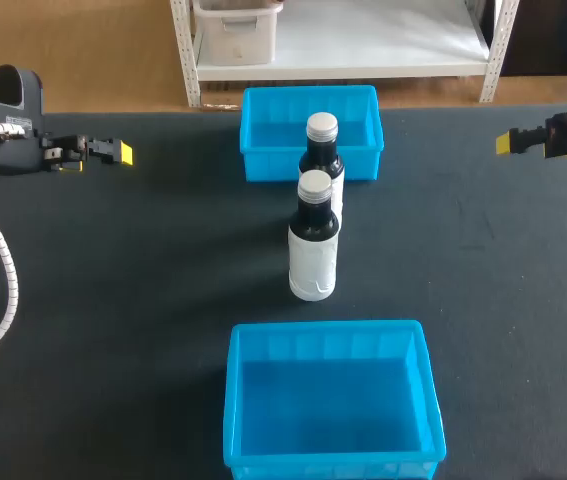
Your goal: Pick up the bottle, and place it in the far bin if it is heavy, or in the near bin if it is light.
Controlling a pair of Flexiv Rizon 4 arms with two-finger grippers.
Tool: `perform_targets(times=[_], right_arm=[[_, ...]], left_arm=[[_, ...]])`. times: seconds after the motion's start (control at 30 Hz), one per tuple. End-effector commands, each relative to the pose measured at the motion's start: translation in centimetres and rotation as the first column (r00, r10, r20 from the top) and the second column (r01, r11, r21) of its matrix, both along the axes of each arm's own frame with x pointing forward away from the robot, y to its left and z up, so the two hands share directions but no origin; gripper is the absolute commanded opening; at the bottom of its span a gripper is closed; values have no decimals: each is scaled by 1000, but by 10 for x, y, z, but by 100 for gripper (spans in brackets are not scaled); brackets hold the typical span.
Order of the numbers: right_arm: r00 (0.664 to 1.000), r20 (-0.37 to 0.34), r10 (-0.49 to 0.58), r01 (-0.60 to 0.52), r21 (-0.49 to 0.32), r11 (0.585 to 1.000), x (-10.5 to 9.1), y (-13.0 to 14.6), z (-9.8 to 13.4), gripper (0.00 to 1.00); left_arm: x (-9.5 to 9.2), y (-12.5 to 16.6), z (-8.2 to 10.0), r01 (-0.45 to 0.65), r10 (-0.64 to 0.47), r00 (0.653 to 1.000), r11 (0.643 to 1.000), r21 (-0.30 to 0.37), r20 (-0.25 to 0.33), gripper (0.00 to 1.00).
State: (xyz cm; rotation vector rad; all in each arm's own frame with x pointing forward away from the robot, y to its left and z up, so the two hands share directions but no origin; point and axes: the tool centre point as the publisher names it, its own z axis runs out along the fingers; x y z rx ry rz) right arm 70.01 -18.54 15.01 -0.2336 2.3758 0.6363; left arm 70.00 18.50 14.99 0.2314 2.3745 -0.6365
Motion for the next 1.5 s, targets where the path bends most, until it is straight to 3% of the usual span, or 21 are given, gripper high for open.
perform_targets(times=[0.03, 0.6, 0.73, 0.87, 0.97, 1.03, 1.1, 1.13, 1.2, 1.5], right_arm=[[1000, 0, -5, 5, -3, 1000, -1, 1, 1, 100], [1000, 0, -5, 5, -3, 1000, -1, 1, 1, 100], [984, 136, 118, -107, -85, 991, -2, 3, -1, 100], [892, 287, 349, -353, -40, 935, -6, 0, 4, 100], [828, 309, 468, -461, -99, 882, -7, -2, 6, 100], [798, 311, 517, -509, -111, 853, -7, -3, 8, 100], [745, 325, 583, -582, -111, 806, -11, -4, 10, 100], [737, 328, 591, -591, -111, 799, -12, -4, 11, 100], [817, 282, 503, -507, -64, 860, -5, -8, 12, 100], [817, 282, 503, -507, -64, 860, -5, -8, 12, 100]], left_arm=[[0, 0, 0, 0, 0, 1000, 1000, 0, 0, 100], [0, 0, 0, 0, 0, 1000, 1000, 0, 0, 100], [0, 0, 0, 0, 0, 1000, 1000, 0, 0, 100], [0, 0, 0, 0, 0, 1000, 1000, 0, 0, 100], [0, 0, 0, 0, 0, 1000, 1000, 0, 0, 100], [0, 0, 0, 0, 0, 1000, 1000, 0, 0, 100], [0, 0, 0, 0, 0, 1000, 1000, 0, 0, 100], [0, 0, 0, 0, 0, 1000, 1000, 0, 0, 100], [0, 0, 0, 0, 0, 1000, 1000, 0, 0, 100], [0, 0, 0, 0, 0, 1000, 1000, 0, 0, 100]])
